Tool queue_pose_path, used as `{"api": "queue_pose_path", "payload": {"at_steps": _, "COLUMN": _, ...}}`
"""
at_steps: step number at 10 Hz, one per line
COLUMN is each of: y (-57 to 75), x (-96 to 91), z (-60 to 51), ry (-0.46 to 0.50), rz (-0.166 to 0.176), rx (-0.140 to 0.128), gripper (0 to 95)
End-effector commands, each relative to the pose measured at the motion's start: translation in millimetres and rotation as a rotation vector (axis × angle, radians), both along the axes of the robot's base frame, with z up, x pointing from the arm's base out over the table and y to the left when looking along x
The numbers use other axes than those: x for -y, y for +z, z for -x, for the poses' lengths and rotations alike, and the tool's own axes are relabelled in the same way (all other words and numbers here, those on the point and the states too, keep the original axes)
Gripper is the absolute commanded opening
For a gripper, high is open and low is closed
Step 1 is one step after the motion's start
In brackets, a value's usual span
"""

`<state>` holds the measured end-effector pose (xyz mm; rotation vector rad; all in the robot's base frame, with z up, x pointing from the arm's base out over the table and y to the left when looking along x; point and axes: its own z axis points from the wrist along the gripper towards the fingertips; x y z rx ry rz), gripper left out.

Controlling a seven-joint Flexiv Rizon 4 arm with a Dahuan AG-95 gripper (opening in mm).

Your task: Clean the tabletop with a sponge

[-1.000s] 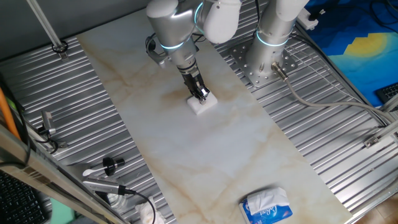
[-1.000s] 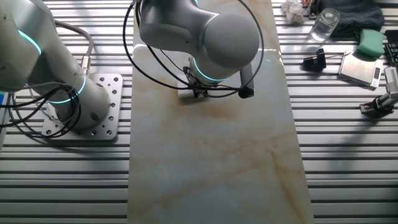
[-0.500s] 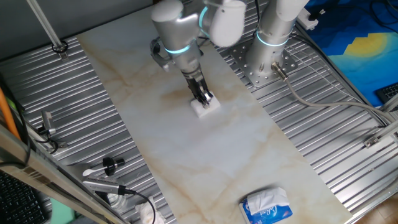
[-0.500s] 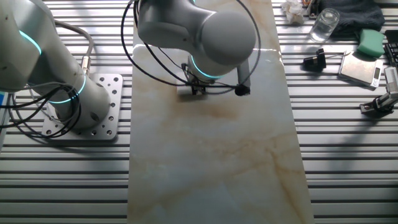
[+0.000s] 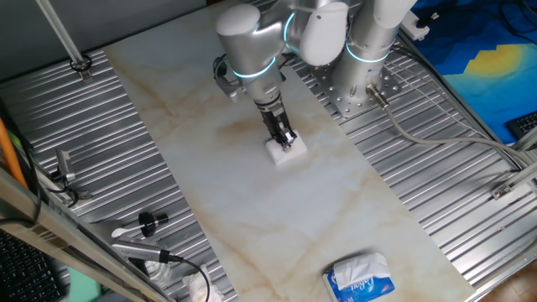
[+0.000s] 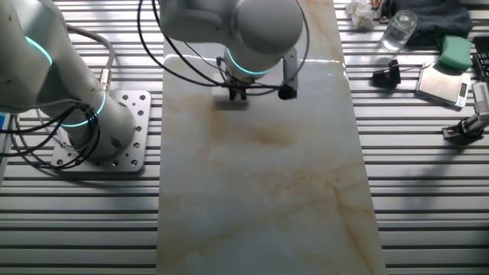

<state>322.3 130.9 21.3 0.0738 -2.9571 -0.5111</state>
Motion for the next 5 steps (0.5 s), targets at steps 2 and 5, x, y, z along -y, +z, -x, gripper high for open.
{"api": "queue_pose_path", "payload": {"at_steps": 2, "y": -3.8, "x": -16.4, "z": 4.8, "ry": -0.035, "rz": -0.006, "rx": 0.005, "gripper": 0.0}}
{"api": "queue_pose_path", "payload": {"at_steps": 5, "y": 1.2, "x": -21.5, "z": 7.2, "ry": -0.049, "rz": -0.014, "rx": -0.003, "gripper": 0.0}}
